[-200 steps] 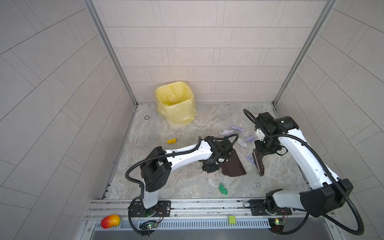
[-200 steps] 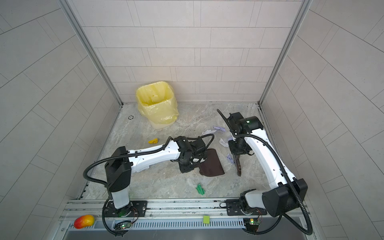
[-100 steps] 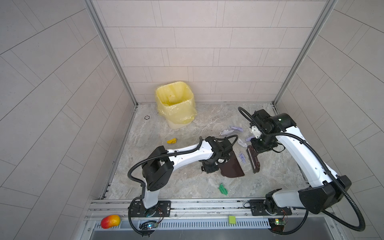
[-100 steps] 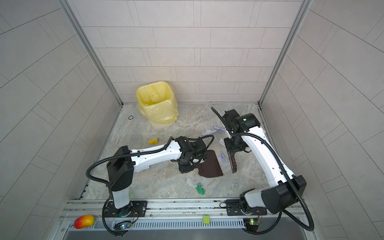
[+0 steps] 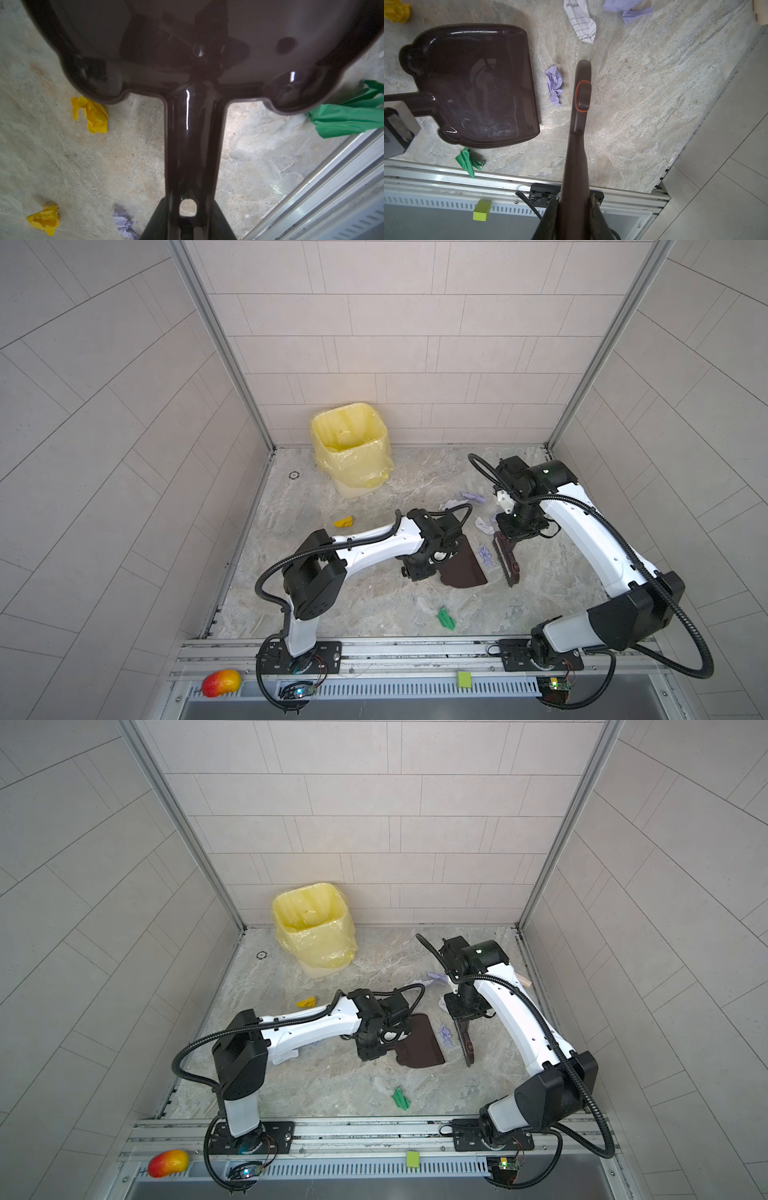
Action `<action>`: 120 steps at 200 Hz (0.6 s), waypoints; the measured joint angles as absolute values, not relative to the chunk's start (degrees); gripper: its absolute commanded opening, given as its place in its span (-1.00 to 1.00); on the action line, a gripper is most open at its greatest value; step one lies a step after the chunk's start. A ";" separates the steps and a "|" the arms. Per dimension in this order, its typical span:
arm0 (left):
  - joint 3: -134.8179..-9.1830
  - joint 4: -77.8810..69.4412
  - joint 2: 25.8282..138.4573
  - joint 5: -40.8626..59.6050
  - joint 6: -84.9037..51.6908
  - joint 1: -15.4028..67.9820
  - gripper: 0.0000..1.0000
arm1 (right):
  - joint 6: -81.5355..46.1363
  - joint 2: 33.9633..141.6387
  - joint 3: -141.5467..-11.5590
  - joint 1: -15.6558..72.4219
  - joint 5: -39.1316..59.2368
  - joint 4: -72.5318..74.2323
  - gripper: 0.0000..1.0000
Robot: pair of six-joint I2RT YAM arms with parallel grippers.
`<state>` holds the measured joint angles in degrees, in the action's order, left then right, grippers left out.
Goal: Sweep away the paper scraps from the table
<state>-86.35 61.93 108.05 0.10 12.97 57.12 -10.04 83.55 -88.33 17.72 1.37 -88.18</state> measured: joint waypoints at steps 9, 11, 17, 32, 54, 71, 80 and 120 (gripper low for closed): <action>-86.35 61.78 108.05 0.16 13.15 56.82 -1.00 | -9.93 83.81 -88.79 17.72 1.39 -88.14 -1.00; -86.35 61.71 108.05 0.19 13.17 56.73 -1.00 | -9.91 83.85 -88.84 17.72 1.39 -88.14 -1.00; -86.35 61.60 108.07 0.21 13.23 56.58 -1.00 | -9.85 83.96 -89.08 17.72 1.43 -88.09 -1.00; -86.35 61.32 108.20 0.19 13.50 56.10 -1.00 | -9.65 84.20 -89.58 17.72 1.45 -88.16 -1.00; -86.32 60.86 108.44 0.30 13.69 56.01 -1.00 | -9.43 84.44 -89.73 17.72 1.45 -88.14 -1.00; -86.19 60.36 108.55 0.43 13.93 56.03 -1.00 | -9.39 84.64 -89.73 17.72 1.48 -88.12 -1.00; -86.15 60.10 108.66 0.49 14.00 56.03 -1.00 | -9.39 84.68 -89.73 17.72 1.52 -88.14 -1.00; -85.52 59.09 109.10 1.08 14.02 56.03 -1.00 | -9.37 84.71 -89.73 17.74 1.89 -88.09 -1.00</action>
<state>-85.52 59.09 109.10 1.08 14.02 56.03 -9.37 84.71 -89.73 17.74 1.89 -88.09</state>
